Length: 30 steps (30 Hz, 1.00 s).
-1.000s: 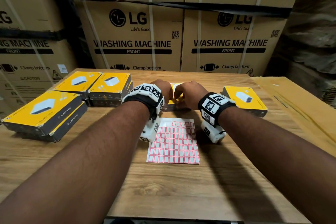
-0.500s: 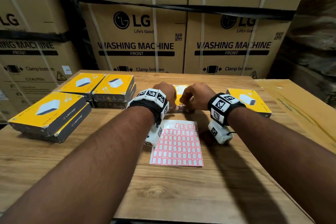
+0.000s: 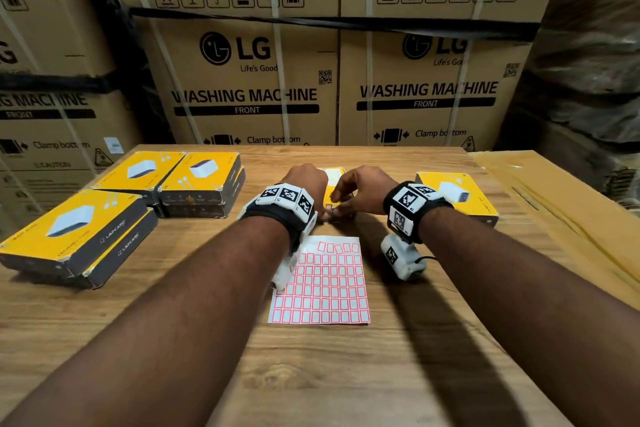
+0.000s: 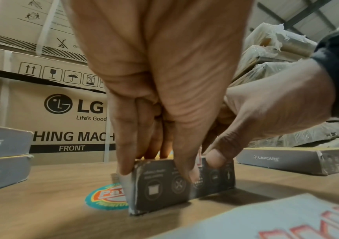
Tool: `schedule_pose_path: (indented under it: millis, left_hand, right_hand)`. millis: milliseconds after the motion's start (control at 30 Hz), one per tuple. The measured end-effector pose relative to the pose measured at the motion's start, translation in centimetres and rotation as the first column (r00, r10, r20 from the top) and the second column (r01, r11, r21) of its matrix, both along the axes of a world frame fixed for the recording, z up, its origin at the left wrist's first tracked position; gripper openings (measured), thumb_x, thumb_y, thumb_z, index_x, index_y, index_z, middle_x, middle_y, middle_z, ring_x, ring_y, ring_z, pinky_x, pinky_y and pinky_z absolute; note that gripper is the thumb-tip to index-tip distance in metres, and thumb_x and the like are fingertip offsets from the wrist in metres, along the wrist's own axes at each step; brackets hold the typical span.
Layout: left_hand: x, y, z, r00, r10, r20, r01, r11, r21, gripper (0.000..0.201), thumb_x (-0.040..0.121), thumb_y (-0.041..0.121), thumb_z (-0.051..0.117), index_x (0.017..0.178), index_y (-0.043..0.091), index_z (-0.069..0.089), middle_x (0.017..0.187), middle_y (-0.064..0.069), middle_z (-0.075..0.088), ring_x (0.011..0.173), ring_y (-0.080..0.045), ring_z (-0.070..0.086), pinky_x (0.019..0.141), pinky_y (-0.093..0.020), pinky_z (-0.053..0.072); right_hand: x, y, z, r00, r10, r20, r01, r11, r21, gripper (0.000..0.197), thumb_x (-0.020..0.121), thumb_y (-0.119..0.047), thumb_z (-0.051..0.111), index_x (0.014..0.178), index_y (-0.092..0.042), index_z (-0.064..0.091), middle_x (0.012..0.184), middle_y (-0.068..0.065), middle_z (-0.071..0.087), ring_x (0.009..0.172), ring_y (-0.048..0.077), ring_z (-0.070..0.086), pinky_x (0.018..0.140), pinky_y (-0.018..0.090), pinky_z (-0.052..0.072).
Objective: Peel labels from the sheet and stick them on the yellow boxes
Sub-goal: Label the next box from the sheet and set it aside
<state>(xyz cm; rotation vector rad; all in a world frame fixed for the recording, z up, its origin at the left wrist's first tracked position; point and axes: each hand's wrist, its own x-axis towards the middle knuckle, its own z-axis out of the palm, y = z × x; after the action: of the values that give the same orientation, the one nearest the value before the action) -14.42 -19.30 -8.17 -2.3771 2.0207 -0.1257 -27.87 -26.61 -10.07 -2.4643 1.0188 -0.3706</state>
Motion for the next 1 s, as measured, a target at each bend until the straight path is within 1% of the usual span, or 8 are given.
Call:
schedule_pose_path:
  millis: [100, 300, 500, 600, 667, 733, 900, 1000]
  left_hand:
    - [0.4, 0.1, 0.3, 1.000, -0.001, -0.002, 0.001, 1.000, 0.016, 0.032, 0.076, 0.029, 0.081, 0.101, 0.012, 0.072, 0.099, -0.009, 0.067, 0.096, -0.028, 0.065, 0.080, -0.034, 0.056]
    - [1.2, 0.5, 0.1, 0.999, 0.010, -0.036, -0.009, 0.999, 0.031, 0.038, 0.071, 0.022, 0.085, 0.105, 0.014, 0.072, 0.104, -0.007, 0.070, 0.096, -0.027, 0.065, 0.080, -0.031, 0.056]
    - [1.5, 0.5, 0.3, 0.993, 0.023, -0.116, -0.019, 0.999, 0.031, 0.036, 0.072, 0.021, 0.083, 0.106, 0.019, 0.072, 0.108, -0.004, 0.069, 0.098, -0.024, 0.065, 0.076, -0.026, 0.051]
    - [1.9, 0.6, 0.1, 0.987, 0.024, -0.158, -0.018, 0.999, 0.038, 0.038, 0.070, 0.018, 0.085, 0.105, 0.021, 0.073, 0.108, -0.002, 0.071, 0.099, -0.023, 0.066, 0.083, -0.028, 0.054]
    - [1.9, 0.6, 0.0, 0.986, 0.014, -0.164, -0.010, 1.000, 0.024, 0.036, 0.071, 0.016, 0.083, 0.106, 0.019, 0.073, 0.110, -0.004, 0.071, 0.100, -0.024, 0.066, 0.086, -0.030, 0.054]
    - [1.9, 0.5, -0.2, 0.985, 0.003, -0.175, 0.000, 1.000, 0.018, 0.036, 0.072, 0.016, 0.083, 0.107, 0.018, 0.073, 0.110, -0.006, 0.070, 0.100, -0.025, 0.066, 0.085, -0.029, 0.054]
    - [2.3, 0.3, -0.4, 0.976, 0.008, -0.217, -0.005, 1.000, 0.015, 0.037, 0.069, 0.015, 0.085, 0.103, 0.021, 0.073, 0.109, -0.002, 0.071, 0.099, -0.022, 0.066, 0.080, -0.025, 0.052]
    - [2.4, 0.2, -0.4, 0.976, 0.009, -0.219, -0.006, 1.000, 0.014, 0.037, 0.066, 0.016, 0.087, 0.100, 0.022, 0.074, 0.106, -0.001, 0.072, 0.095, -0.021, 0.067, 0.079, -0.025, 0.053]
  right_hand:
    - [0.2, 0.2, 0.0, 1.000, -0.016, 0.012, 0.016, 1.000, -0.007, 0.020, 0.073, -0.029, 0.085, 0.086, -0.017, 0.074, 0.087, -0.006, 0.072, 0.086, 0.009, 0.066, 0.080, 0.027, 0.054]
    - [1.1, 0.6, 0.3, 0.998, -0.032, -0.062, 0.026, 0.995, -0.101, 0.026, 0.071, -0.035, 0.086, 0.082, -0.018, 0.070, 0.081, -0.006, 0.068, 0.074, 0.008, 0.059, 0.057, 0.017, 0.042]
    - [2.5, 0.0, 1.5, 0.980, -0.058, -0.189, 0.032, 0.990, -0.136, 0.033, 0.061, -0.041, 0.091, 0.074, -0.019, 0.070, 0.076, -0.004, 0.069, 0.074, 0.011, 0.062, 0.065, 0.027, 0.054]
    - [3.5, -0.6, 2.3, 0.958, -0.080, -0.274, 0.041, 0.988, -0.146, 0.030, 0.063, -0.034, 0.091, 0.065, -0.020, 0.065, 0.068, -0.004, 0.066, 0.066, 0.011, 0.060, 0.061, 0.026, 0.053]
    - [4.0, -0.9, 2.7, 0.947, -0.098, -0.307, 0.051, 0.986, -0.158, 0.021, 0.077, -0.019, 0.080, 0.065, -0.021, 0.063, 0.064, -0.004, 0.061, 0.057, 0.010, 0.056, 0.057, 0.024, 0.050]
    - [4.3, -1.2, 2.8, 0.930, -0.107, -0.351, 0.062, 0.989, -0.136, 0.016, 0.083, -0.015, 0.070, 0.069, -0.021, 0.064, 0.065, -0.004, 0.062, 0.059, 0.014, 0.059, 0.062, 0.028, 0.054]
    - [4.4, -2.3, 2.6, 0.907, -0.071, -0.415, 0.083, 0.997, 0.009, 0.010, 0.076, -0.026, 0.074, 0.076, -0.019, 0.068, 0.078, 0.006, 0.074, 0.067, 0.021, 0.068, 0.079, 0.040, 0.059]
    - [4.5, -2.6, 2.5, 0.911, -0.027, -0.412, 0.082, 0.990, 0.117, 0.014, 0.074, -0.029, 0.080, 0.076, -0.020, 0.069, 0.067, 0.001, 0.069, 0.066, 0.019, 0.064, 0.083, 0.042, 0.059]
